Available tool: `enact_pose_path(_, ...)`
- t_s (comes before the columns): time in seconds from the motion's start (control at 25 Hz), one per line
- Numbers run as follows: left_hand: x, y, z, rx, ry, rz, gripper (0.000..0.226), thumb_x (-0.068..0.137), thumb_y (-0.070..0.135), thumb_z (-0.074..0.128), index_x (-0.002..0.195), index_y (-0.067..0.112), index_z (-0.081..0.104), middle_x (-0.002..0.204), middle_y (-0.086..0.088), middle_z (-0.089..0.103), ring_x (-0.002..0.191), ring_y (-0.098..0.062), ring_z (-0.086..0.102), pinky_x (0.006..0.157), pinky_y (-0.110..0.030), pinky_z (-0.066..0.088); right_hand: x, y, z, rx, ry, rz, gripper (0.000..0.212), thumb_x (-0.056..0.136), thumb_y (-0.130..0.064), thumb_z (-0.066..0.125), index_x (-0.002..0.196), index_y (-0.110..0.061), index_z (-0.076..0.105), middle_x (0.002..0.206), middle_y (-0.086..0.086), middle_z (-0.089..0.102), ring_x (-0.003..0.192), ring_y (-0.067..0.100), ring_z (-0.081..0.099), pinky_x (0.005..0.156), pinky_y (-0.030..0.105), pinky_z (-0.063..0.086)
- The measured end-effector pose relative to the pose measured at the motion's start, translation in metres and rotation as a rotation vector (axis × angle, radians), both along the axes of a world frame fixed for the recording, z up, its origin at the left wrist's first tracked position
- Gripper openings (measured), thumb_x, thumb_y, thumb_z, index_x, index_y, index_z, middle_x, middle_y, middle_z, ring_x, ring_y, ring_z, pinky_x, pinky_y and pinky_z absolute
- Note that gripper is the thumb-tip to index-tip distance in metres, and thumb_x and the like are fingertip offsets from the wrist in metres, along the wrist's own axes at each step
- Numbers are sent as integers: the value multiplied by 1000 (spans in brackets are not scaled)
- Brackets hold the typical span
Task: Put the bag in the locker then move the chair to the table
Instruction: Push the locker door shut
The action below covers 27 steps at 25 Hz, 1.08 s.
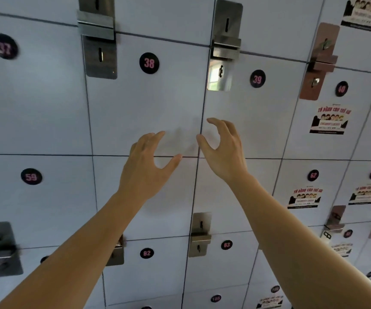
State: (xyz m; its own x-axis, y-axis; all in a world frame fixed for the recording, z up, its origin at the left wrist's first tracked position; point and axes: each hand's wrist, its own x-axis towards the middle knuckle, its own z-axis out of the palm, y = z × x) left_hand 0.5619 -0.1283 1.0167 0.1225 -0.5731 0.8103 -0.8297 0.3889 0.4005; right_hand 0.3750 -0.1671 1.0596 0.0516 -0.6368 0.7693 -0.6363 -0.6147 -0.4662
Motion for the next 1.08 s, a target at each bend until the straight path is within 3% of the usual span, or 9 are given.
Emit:
enact_pose_path(0.16, 36, 18, -6, 6, 24, 36, 71, 86, 57, 59, 148, 27, 39, 150, 4, 40, 139, -16, 34, 106, -31, 35, 40, 9, -1, -7, -3, 69, 49, 92, -41, 59, 137, -28, 47, 138, -5, 44, 128, 16, 43, 99, 26, 35)
enact_pose_path(0.32, 85, 48, -14, -26, 55, 103, 72, 85, 58, 60, 147, 26, 41, 149, 2, 42, 138, -17, 35, 107, -29, 33, 90, 19, -10, -17, -7, 145, 49, 91, -43, 59, 137, -30, 47, 139, -5, 44, 127, 19, 45, 103, 37, 42)
enact_pose_path(0.44, 116, 76, -19, -16, 86, 177, 71, 85, 59, 59, 146, 28, 42, 149, 1, 41, 139, -17, 35, 109, -31, 34, 127, 28, -16, -2, -3, 238, 49, 90, -44, 59, 137, -33, 46, 137, -9, 43, 126, 16, 44, 102, 36, 43)
enact_pose_path(0.64, 155, 138, -24, -35, 121, 442, 70, 85, 56, 62, 145, 26, 44, 149, 0, 43, 138, -18, 36, 106, -24, 32, 191, 57, -15, -14, -1, 501, 52, 90, -44, 60, 138, -32, 45, 137, -8, 42, 125, 16, 44, 102, 33, 42)
enact_pose_path(0.88, 159, 243, -25, 20, 157, 762, 75, 83, 64, 54, 148, 31, 38, 152, 4, 36, 141, -16, 31, 112, -38, 35, 247, 106, -21, -7, -12, 870, 54, 91, -45, 60, 140, -30, 44, 139, -3, 41, 127, 21, 44, 101, 32, 41)
enact_pose_path(1.08, 138, 346, -41, 65, 202, 1080, 76, 85, 61, 57, 151, 33, 31, 155, 8, 32, 142, -10, 27, 106, -22, 23, 293, 186, -40, 14, -31, 1194, 55, 92, -43, 60, 142, -26, 45, 138, 2, 43, 125, 23, 44, 105, 37, 40)
